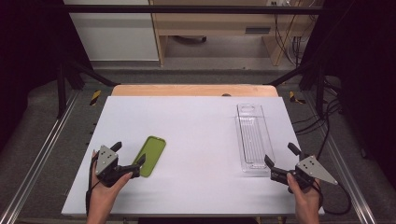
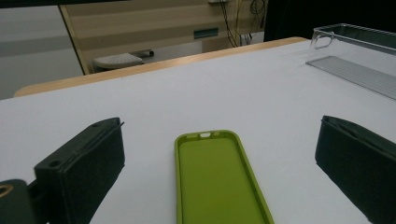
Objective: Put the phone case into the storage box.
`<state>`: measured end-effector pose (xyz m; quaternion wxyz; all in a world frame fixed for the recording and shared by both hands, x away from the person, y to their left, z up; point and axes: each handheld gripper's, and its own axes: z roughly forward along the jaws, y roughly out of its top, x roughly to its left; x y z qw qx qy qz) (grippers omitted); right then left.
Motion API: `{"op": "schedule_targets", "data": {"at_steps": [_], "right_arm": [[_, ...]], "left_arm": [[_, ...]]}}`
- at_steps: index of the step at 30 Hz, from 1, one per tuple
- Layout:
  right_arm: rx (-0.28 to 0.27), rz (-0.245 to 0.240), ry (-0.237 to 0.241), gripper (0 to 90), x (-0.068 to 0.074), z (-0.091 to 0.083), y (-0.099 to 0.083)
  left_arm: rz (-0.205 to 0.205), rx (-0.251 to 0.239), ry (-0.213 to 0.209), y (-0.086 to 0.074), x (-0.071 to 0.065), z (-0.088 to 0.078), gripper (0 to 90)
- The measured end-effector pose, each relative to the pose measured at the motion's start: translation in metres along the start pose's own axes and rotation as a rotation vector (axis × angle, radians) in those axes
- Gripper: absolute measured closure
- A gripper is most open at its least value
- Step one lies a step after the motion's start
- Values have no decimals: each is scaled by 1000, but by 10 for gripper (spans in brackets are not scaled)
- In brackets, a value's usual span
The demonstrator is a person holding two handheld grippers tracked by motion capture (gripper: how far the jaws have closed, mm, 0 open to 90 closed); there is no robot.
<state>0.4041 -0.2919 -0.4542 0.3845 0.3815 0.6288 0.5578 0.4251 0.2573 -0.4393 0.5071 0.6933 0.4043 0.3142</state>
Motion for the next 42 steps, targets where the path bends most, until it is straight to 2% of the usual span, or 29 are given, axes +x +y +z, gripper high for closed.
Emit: {"op": "schedule_targets", "data": {"at_steps": [9, 11, 17, 24, 32, 38, 42], "right_arm": [[2, -4, -23, 43, -1, 0, -1], [3, -3, -21, 42, -1, 0, -1], [4, -4, -21, 39, -1, 0, -1], [5, -1, -24, 39, -1, -1, -1], [7, -5, -30, 38, -2, -1, -1], [5, -4, -32, 38, -1, -1, -1], [3, -5, -34, 38, -2, -2, 0]], "left_arm": [[24, 74, -17, 8, -2, 19, 8], [40, 107, -14, 10, -4, 26, 8], [55, 161, -28, 12, -6, 41, 12], [54, 206, -33, 12, -7, 51, 14], [50, 235, -37, 12, -7, 58, 18], [43, 260, -40, 14, -7, 60, 99], [32, 281, -40, 14, -6, 62, 229]]}}
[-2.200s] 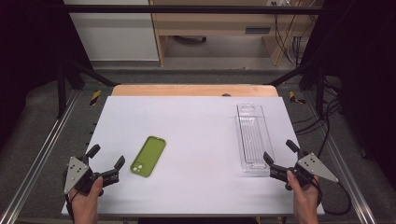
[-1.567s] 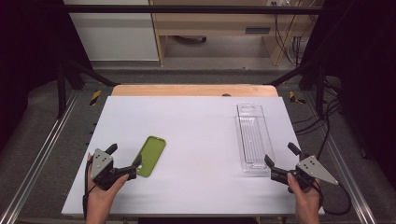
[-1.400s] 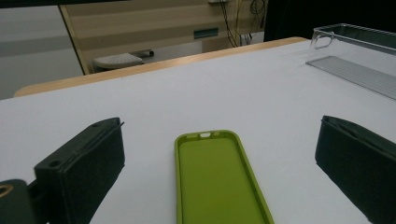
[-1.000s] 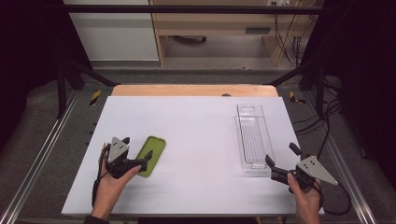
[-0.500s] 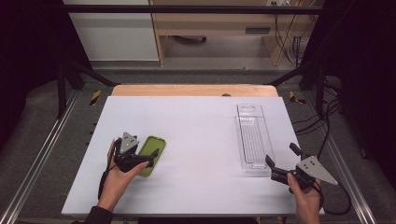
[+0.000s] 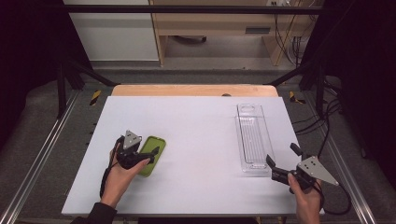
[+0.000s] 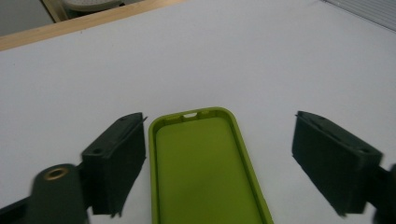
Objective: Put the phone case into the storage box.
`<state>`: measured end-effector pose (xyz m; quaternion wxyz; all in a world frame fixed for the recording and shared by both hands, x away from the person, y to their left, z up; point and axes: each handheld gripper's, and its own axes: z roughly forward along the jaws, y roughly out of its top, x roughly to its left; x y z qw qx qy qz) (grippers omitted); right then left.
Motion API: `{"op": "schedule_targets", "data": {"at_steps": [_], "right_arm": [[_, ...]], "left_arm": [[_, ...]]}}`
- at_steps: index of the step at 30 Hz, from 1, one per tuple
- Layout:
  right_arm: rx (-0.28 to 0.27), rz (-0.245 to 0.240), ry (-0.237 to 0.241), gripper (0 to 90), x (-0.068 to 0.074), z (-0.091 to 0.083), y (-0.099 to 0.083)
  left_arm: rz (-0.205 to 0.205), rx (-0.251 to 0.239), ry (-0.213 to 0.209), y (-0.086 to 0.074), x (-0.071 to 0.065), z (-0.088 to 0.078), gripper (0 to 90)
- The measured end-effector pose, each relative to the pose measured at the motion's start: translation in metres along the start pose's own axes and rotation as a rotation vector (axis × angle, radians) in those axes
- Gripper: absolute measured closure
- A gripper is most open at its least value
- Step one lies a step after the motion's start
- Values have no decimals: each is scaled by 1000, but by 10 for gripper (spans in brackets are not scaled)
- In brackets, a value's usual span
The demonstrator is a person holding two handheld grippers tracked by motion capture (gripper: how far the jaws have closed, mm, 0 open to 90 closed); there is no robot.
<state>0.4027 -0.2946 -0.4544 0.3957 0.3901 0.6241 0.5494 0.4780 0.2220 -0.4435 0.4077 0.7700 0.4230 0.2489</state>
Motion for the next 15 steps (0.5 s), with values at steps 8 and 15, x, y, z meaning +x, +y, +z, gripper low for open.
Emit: {"op": "schedule_targets", "data": {"at_steps": [8, 15], "right_arm": [[-2, 6, -2, 38, -1, 0, 0], [-1, 6, -2, 39, -1, 0, 0]], "left_arm": [[-9, 67, 21, -1, 1, 8, 560], [4, 165, 20, -3, 1, 19, 781]]}}
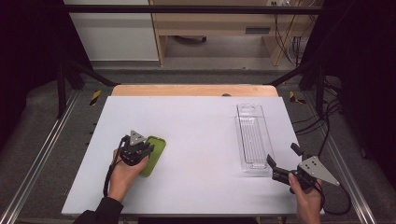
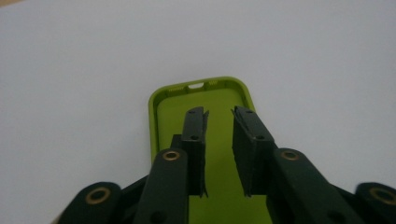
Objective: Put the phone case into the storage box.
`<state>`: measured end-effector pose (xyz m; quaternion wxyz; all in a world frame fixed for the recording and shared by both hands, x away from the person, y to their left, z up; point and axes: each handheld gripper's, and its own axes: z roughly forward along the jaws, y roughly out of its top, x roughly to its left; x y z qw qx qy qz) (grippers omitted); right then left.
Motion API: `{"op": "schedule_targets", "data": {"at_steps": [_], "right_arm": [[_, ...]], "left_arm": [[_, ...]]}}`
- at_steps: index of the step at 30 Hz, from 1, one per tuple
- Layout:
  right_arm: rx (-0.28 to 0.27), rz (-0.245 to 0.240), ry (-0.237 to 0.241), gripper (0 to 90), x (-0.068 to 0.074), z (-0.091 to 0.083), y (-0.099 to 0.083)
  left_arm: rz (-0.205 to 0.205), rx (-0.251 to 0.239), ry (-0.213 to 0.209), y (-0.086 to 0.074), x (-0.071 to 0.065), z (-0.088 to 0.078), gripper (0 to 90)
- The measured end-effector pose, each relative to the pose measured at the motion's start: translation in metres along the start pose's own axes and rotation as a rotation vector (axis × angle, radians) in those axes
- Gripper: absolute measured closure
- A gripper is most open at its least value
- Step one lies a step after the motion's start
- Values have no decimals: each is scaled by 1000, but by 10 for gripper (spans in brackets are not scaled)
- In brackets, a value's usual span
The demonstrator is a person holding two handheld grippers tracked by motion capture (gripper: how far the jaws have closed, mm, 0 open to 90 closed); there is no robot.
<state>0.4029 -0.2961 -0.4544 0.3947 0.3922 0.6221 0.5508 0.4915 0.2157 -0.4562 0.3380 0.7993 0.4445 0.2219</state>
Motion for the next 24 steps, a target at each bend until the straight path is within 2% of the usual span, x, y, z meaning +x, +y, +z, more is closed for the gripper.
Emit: {"op": "schedule_targets", "data": {"at_steps": [4, 10, 20, 21, 24], "right_arm": [[1, 2, 1, 40, 0, 0, 0], [0, 8, -2, 41, -1, -1, 0], [2, 14, -2, 42, -2, -2, -1], [1, 16, -1, 42, -2, -2, -1], [2, 15, 0, 42, -2, -2, -1]], "left_arm": [[3, 36, -18, 2, -2, 8, 859], [19, 80, -34, 7, -8, 21, 895], [23, 86, -59, 11, -11, 30, 899], [36, 88, -63, 13, -12, 31, 899], [39, 88, -73, 14, -14, 32, 900]]}}
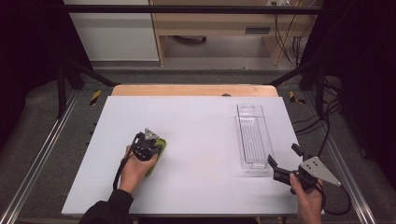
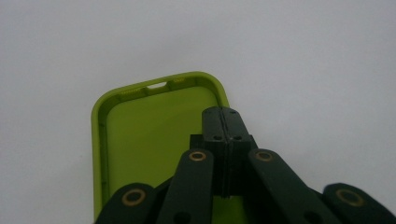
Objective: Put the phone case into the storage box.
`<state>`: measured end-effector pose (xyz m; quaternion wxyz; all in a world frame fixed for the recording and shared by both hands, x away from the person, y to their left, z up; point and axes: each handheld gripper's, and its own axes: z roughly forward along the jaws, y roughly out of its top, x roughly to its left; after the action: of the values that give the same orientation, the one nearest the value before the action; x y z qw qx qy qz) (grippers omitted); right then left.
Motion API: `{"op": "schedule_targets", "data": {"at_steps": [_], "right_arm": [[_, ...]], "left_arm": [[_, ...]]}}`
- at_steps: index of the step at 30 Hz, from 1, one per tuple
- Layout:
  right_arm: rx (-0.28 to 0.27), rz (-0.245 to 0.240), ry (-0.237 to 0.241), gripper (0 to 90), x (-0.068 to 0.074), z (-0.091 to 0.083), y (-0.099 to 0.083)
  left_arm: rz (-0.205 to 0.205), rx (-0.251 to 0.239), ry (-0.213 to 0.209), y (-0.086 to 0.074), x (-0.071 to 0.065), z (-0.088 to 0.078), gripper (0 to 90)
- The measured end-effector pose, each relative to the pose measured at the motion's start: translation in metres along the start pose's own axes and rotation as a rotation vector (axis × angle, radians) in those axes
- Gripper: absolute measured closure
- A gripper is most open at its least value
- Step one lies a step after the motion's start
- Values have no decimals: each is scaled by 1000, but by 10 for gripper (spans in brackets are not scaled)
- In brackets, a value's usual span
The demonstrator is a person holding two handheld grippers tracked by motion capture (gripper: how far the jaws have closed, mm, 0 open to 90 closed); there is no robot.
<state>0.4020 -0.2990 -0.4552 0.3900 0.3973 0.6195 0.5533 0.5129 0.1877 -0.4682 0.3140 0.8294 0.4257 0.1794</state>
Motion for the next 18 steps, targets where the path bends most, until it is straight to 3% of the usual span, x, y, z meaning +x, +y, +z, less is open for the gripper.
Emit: {"op": "schedule_targets", "data": {"at_steps": [8, 18], "right_arm": [[4, -1, 0, 43, 0, 0, 0], [8, -1, -4, 43, 0, -1, -1]], "left_arm": [[37, 5, -48, 0, -10, -1, 900], [97, 9, -129, 1, -34, -1, 900]]}}
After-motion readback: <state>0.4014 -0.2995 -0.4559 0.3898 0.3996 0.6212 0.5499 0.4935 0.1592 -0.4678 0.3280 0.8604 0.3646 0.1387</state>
